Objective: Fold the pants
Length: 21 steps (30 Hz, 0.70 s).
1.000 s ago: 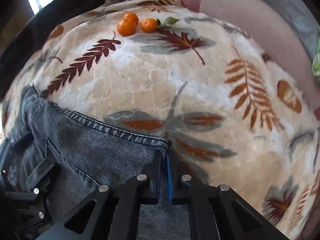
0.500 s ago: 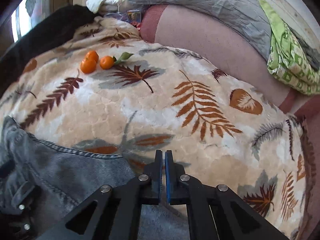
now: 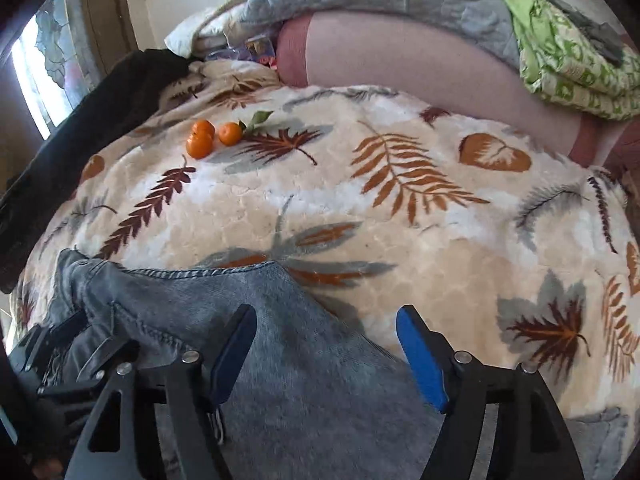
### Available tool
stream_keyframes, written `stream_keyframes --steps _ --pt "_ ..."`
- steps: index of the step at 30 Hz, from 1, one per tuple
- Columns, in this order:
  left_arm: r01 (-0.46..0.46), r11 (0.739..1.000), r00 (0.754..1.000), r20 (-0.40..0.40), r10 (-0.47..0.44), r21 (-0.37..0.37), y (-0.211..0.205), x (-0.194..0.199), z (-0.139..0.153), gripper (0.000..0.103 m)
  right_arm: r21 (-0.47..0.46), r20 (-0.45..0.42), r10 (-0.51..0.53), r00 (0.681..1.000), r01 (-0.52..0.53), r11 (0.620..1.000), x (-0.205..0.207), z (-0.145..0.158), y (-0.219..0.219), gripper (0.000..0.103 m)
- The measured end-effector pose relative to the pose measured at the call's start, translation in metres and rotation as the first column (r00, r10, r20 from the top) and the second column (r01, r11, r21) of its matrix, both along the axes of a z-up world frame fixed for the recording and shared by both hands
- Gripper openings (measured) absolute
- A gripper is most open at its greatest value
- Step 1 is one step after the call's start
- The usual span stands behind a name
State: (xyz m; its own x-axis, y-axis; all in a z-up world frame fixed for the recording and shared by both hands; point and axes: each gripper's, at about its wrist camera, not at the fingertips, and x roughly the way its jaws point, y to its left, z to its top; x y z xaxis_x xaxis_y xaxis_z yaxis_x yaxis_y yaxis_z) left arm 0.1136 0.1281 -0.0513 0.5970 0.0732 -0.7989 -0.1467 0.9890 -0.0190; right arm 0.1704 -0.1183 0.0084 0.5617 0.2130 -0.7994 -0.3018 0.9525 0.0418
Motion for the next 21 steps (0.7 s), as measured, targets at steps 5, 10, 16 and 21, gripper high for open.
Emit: stream_keyframes --steps 5,10,16,21 --pt "-0.009 1.000 1.000 0.009 0.009 -0.011 0.001 -0.004 0.003 0.085 0.111 -0.080 -0.186 0.979 0.194 0.975 -0.062 0.018 -0.103 0.075" --pt "-0.054 0.998 0.994 0.090 0.056 -0.032 0.005 -0.019 0.019 0.085 0.340 -0.193 -0.503 0.842 0.538 0.771 -0.143 0.020 -0.265 0.075" --pt "-0.084 0.996 0.961 0.265 0.085 -0.015 -0.002 -0.047 0.056 0.085 0.537 -0.458 -0.595 0.660 0.739 0.407 -0.229 -0.047 -0.393 0.075" --pt "0.003 0.999 0.960 0.278 0.009 -0.042 -0.040 -0.062 0.070 0.085 0.665 -0.472 -0.482 0.738 0.657 0.354 -0.221 -0.072 -0.394 0.075"
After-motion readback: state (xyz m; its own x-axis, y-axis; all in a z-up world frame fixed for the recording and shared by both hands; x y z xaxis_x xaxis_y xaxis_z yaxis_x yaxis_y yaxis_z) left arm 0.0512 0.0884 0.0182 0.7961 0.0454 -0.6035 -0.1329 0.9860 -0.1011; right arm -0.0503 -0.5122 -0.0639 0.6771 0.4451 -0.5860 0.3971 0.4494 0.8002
